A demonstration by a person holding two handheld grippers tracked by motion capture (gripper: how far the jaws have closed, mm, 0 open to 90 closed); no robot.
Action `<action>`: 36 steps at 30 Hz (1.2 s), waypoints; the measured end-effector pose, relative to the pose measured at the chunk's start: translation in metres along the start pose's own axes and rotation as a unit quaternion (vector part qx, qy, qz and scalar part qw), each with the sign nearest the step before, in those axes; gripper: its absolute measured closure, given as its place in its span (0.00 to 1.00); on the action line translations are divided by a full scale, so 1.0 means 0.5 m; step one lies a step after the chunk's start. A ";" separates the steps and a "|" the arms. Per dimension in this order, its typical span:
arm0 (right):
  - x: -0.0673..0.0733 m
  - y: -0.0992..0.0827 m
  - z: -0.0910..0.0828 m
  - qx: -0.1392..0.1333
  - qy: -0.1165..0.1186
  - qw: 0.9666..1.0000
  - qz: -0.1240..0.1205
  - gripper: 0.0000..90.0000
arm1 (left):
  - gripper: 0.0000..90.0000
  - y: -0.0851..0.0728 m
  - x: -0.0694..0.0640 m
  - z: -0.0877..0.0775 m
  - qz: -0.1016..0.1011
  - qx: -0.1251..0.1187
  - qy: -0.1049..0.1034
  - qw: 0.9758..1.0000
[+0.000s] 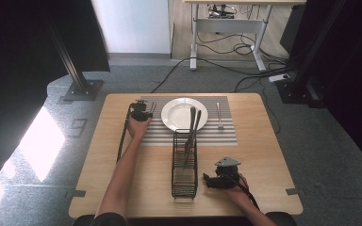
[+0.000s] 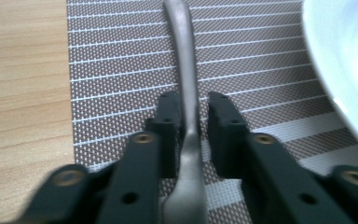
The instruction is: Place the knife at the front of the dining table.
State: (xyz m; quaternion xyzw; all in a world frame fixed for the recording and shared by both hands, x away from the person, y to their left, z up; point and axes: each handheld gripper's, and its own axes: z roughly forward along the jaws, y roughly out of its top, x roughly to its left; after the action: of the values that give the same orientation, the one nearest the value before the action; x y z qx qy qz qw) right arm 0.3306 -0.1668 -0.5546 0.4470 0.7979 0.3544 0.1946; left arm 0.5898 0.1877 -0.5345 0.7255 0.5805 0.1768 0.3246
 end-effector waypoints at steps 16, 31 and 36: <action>0.004 0.000 0.000 -0.001 -0.001 1.000 -0.007 0.15 | 0.60 -0.065 0.005 -0.073 0.033 0.011 -0.011 0.999; 0.005 0.000 -0.001 0.000 -0.001 1.000 -0.006 0.15 | 0.61 -0.094 -0.007 -0.078 0.039 0.005 -0.011 0.999; 0.006 -0.001 -0.001 0.000 -0.001 1.000 -0.006 0.15 | 0.62 -0.099 -0.007 -0.082 0.036 0.004 -0.015 0.999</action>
State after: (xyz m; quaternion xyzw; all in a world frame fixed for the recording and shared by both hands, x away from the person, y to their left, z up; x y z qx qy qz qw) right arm 0.3286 -0.1647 -0.5545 0.4427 0.8003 0.3530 0.1972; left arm 0.5267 0.2008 -0.5376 0.7494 0.5500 0.1753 0.3243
